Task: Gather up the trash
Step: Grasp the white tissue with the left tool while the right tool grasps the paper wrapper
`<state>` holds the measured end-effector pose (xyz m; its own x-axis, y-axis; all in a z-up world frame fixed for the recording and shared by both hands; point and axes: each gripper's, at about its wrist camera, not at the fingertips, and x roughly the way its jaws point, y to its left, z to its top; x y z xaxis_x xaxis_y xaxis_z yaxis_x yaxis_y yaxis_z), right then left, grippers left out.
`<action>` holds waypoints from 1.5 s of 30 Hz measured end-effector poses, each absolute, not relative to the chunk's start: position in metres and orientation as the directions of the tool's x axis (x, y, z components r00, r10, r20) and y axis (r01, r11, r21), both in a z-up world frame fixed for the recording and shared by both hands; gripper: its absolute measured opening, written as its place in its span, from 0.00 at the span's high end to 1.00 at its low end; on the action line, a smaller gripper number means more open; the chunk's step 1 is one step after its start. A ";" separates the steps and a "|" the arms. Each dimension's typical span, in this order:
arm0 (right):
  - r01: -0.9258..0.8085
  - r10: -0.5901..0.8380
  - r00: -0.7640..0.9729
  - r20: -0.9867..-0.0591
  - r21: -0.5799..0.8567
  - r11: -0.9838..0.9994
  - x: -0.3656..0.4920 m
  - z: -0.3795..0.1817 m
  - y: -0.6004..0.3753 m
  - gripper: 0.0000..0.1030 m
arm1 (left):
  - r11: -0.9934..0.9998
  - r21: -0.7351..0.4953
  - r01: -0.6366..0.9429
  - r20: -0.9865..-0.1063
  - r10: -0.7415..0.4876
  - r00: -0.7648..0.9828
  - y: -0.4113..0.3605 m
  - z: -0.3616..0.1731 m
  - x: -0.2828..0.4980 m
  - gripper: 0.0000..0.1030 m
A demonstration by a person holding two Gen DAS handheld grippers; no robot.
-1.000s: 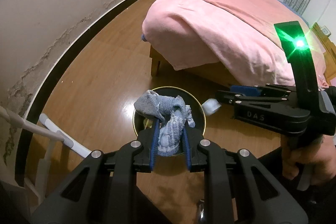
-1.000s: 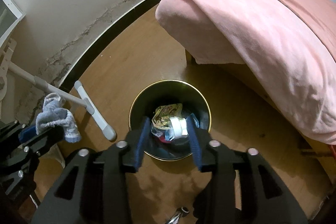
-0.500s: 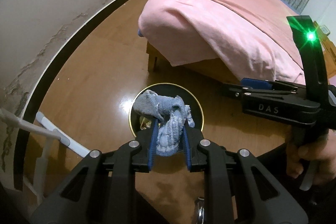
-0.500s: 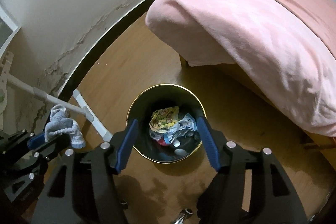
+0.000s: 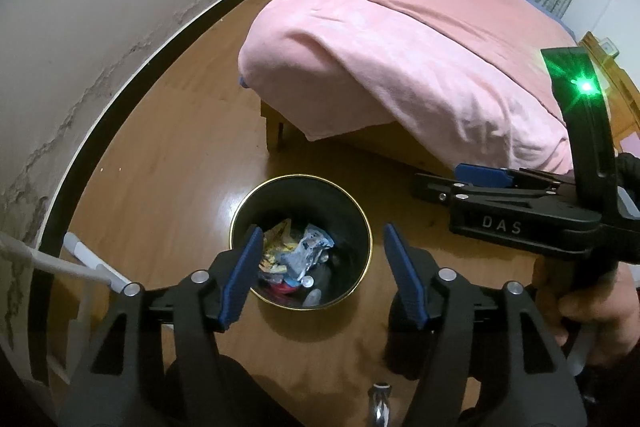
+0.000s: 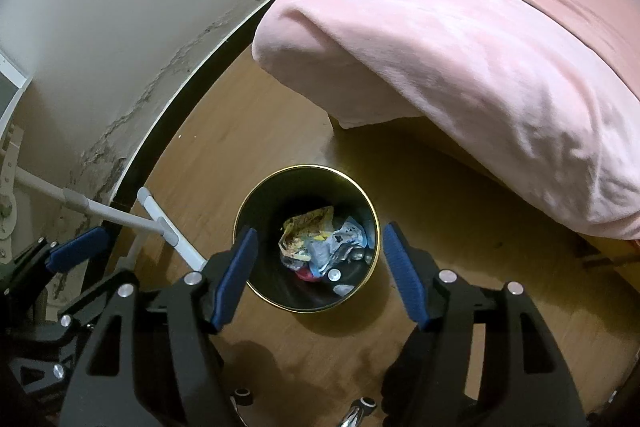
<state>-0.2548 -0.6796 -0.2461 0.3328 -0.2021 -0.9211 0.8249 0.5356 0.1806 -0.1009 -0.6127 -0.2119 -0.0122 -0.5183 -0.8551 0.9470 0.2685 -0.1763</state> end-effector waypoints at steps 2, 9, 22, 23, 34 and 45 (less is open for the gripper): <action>0.826 -0.204 0.332 -0.921 0.180 0.534 -0.255 -0.245 -0.678 0.38 | 0.272 -0.176 0.946 -0.853 -0.522 -0.009 -0.609 -0.207 -0.101 0.39; 0.808 -0.225 0.375 -0.899 0.197 0.556 -0.246 -0.219 -0.663 0.31 | 0.302 -0.140 0.943 -0.803 -0.592 0.071 -0.559 -0.148 -0.094 0.14; 0.419 -0.129 0.645 -0.754 0.207 0.884 -0.097 -0.074 -0.511 0.18 | 0.689 -0.098 0.718 -0.680 -0.573 0.457 -0.321 -0.036 0.014 0.07; 0.356 -0.082 0.656 -0.750 0.211 0.910 -0.075 -0.071 -0.488 0.18 | 0.736 -0.081 0.672 -0.685 -0.530 0.499 -0.297 -0.036 0.026 0.07; -0.232 0.198 0.527 -0.827 0.084 0.969 0.116 -0.071 -0.243 0.17 | 0.967 -0.018 0.256 -0.746 -0.184 0.640 -0.062 -0.050 0.111 0.07; -0.396 0.197 0.414 -0.889 0.018 0.918 0.214 -0.093 -0.149 0.15 | 0.971 -0.007 0.238 -0.779 -0.155 0.608 -0.017 -0.074 0.175 0.07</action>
<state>0.2143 -0.1494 -0.0926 0.4141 0.1966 -0.8887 -0.3962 0.9180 0.0184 0.1747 -0.0171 -0.0737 0.6080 -0.1549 -0.7787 0.2384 0.9711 -0.0071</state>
